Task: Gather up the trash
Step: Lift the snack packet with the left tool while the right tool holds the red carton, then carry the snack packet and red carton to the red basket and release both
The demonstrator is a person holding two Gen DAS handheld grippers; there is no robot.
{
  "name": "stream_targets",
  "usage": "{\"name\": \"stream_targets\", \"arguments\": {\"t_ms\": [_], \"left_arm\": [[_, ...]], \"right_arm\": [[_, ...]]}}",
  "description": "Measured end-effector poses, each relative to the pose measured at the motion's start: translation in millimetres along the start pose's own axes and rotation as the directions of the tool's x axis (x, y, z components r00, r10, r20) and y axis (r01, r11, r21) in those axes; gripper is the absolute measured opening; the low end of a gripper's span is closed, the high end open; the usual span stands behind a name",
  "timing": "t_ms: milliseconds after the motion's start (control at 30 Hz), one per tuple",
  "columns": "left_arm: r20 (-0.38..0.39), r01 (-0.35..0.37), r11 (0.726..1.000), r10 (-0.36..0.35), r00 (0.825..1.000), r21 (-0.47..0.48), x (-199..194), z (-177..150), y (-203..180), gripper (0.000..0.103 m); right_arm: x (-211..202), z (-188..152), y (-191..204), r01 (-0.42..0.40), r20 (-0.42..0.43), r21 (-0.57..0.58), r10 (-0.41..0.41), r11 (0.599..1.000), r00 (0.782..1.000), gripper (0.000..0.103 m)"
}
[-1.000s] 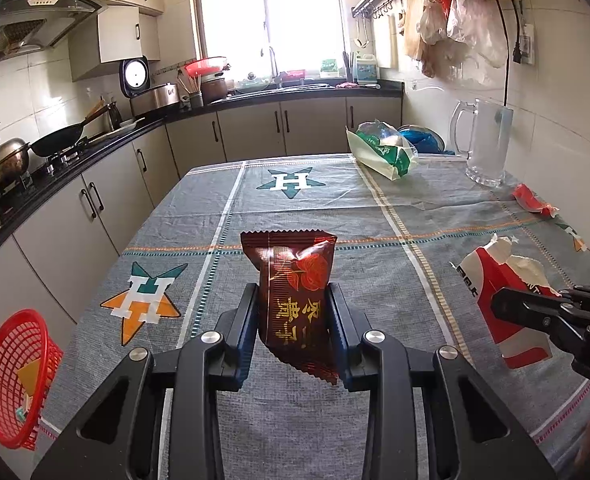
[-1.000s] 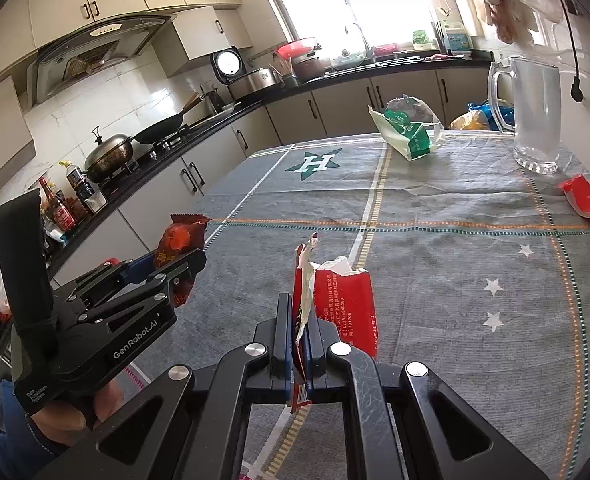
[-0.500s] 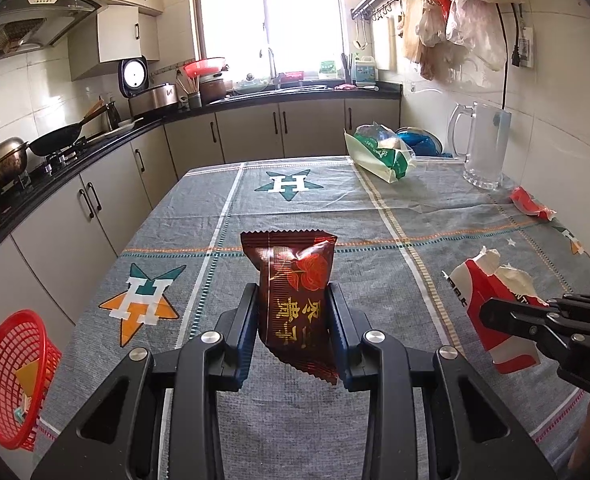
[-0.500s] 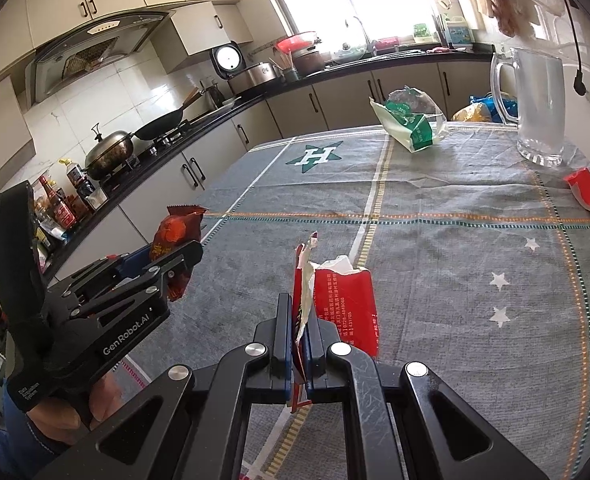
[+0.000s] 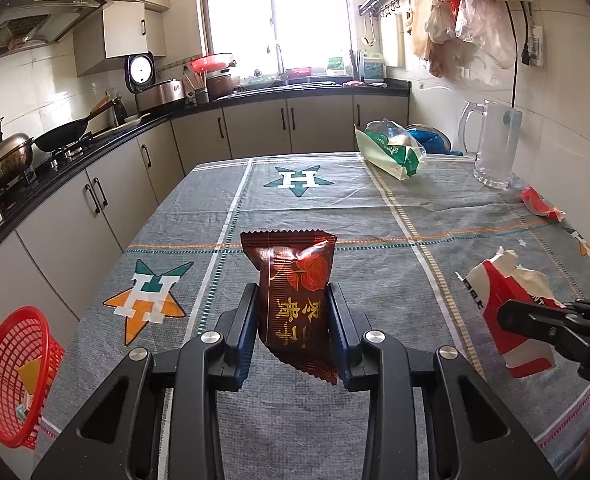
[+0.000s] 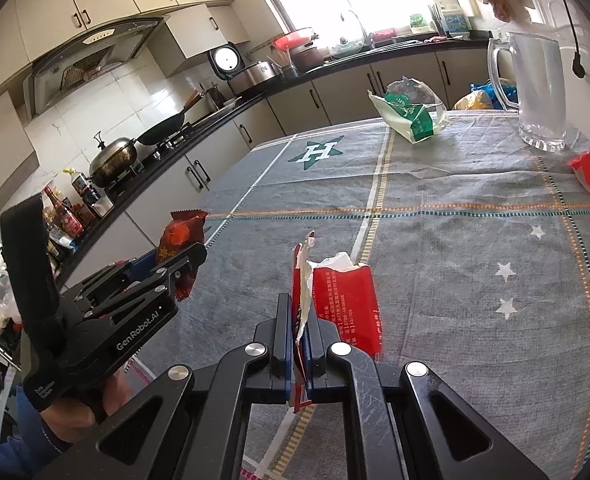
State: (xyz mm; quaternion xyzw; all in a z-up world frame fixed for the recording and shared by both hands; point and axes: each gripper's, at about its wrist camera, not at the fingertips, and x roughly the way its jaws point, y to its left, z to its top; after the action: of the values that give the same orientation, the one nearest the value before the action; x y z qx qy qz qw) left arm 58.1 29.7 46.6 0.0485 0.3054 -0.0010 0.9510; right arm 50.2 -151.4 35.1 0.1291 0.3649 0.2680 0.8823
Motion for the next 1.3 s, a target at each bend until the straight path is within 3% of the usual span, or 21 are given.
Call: {"name": "stream_targets", "arguments": {"t_ms": [200, 400, 633, 933, 1033, 1300], "left_arm": [[-0.002, 0.002, 1.000, -0.002, 1.000, -0.005, -2, -1, 2, 0.032], [0.003, 0.012, 0.998, -0.011, 1.000, -0.054, -23, 4, 15, 0.032], [0.058, -0.027, 0.993, 0.034, 0.998, -0.118, -82, -1, 63, 0.032], [0.093, -0.122, 0.958, 0.150, 0.984, -0.258, -137, -16, 168, 0.032], [0.074, -0.183, 0.936, 0.215, 0.974, -0.302, -145, -33, 211, 0.032], [-0.029, -0.285, 0.869, 0.299, 0.954, -0.404, -145, -82, 304, 0.032]], "right_arm": [[-4, 1, 1, -0.002, 0.013, -0.003, 0.002, 1.000, 1.000, 0.006], [-17, 6, 3, 0.048, 0.071, 0.005, -0.048, 0.999, 0.996, 0.005], [-22, 1, 24, -0.039, 0.034, 0.044, 0.037, 0.998, 0.999, 0.005], [4, 8, 117, -0.217, -0.055, -0.044, 0.215, 0.975, 0.975, 0.006], [22, 10, 154, -0.276, -0.100, -0.063, 0.269, 0.959, 0.958, 0.006], [86, 7, 247, -0.401, -0.211, -0.081, 0.377, 0.913, 0.902, 0.006]]}}
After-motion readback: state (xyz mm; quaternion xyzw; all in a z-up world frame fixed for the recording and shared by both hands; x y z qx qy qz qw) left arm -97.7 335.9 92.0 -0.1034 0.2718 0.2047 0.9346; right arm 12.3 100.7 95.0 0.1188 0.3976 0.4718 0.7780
